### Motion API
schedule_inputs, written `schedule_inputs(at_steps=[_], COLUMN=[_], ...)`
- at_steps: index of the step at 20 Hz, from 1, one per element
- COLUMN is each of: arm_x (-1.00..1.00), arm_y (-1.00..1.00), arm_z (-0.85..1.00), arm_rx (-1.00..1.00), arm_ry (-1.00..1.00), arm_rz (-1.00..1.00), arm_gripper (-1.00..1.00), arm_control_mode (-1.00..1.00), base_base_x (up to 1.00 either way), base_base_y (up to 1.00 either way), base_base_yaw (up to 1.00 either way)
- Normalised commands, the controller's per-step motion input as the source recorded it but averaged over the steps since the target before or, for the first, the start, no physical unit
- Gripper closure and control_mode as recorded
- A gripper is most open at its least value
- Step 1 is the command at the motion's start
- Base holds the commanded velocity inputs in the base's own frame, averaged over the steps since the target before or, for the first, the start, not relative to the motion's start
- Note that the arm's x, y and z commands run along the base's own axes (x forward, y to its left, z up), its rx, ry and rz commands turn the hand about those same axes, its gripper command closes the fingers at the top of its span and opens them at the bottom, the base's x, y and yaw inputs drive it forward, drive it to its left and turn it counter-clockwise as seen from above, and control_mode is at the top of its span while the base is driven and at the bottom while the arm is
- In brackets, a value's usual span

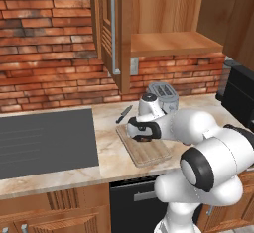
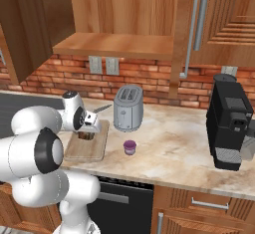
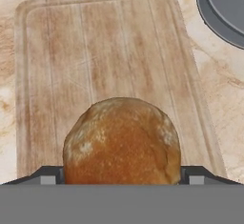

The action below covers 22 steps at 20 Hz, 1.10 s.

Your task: Pick the bread, place it on the cutting board, pick the jam, place it on the counter, and close the cabinet.

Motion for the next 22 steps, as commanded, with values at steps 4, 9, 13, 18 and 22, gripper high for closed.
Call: schedule_inputs(at_steps=[4, 9, 13, 18, 22], arm_x=[0.0, 0.0, -0.01, -0.03, -0.13], arm_y=[0.0, 0.0, 0.0, 0.0, 0.0], arm_z=[0.0, 0.0, 0.0, 0.0, 0.07], arm_rx=[0.0, 0.0, 0.0, 0.0, 0.0], arm_ry=[0.0, 0.0, 0.0, -0.03, -0.08], arm_rz=[0.0, 0.0, 0.0, 0.0, 0.0], arm_gripper=[-1.0, -1.0, -1.0, -1.0, -1.0], arm_control_mode=[-1.0, -1.0, -1.0, -1.0, -1.0], base_base_x=[0.0, 0.0, 0.0, 0.0, 0.0], base_base_y=[0.0, 0.0, 0.0, 0.0, 0.0], base_base_yaw=[0.0, 0.0, 0.0, 0.0, 0.0])
